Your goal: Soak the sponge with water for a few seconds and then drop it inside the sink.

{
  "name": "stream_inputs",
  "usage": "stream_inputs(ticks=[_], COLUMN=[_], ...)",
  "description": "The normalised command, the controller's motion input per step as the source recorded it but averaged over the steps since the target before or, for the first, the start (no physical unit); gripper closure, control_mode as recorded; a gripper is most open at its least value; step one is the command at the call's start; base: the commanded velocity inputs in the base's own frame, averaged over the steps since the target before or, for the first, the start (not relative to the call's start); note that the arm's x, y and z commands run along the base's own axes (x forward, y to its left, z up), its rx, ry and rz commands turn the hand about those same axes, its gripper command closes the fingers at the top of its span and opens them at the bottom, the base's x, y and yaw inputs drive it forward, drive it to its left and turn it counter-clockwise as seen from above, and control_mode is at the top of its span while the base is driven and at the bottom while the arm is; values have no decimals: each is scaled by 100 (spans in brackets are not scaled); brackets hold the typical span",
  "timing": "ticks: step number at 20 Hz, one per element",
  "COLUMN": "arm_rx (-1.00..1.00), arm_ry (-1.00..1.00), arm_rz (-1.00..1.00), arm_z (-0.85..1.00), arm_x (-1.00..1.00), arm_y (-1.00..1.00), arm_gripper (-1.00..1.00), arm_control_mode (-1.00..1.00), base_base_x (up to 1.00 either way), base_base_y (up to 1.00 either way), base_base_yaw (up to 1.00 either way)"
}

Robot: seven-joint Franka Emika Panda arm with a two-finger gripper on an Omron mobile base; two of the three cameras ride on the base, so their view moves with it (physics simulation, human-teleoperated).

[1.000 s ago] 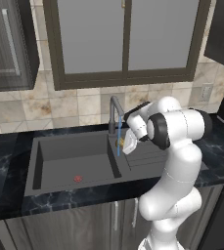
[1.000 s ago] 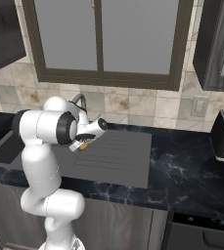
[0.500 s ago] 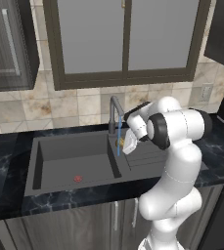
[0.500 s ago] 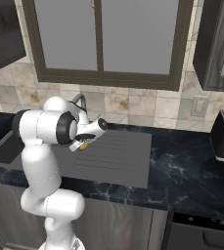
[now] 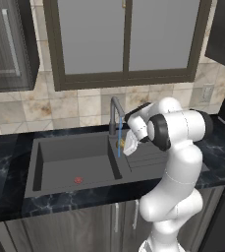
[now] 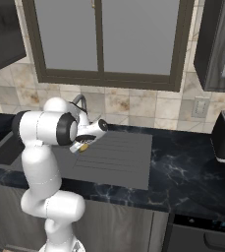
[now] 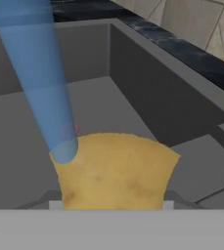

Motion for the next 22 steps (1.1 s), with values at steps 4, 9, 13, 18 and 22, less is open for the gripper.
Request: stream_inputs(ticks=[4, 9, 13, 18, 22], arm_rx=[0, 0, 1, 1, 0], arm_ry=[0, -1, -1, -1, -1], arm_rz=[0, 1, 3, 2, 2], arm_z=[0, 4, 11, 10, 0], arm_x=[0, -9, -18, -13, -3], arm_y=[0, 0, 0, 0, 0], arm_gripper=[100, 100, 100, 100, 100], arm_control_mode=[-100, -100, -100, -100, -100], base_base_x=[0, 0, 0, 0, 0], base_base_y=[0, 0, 0, 0, 0], base_base_yaw=[0, 0, 0, 0, 0])
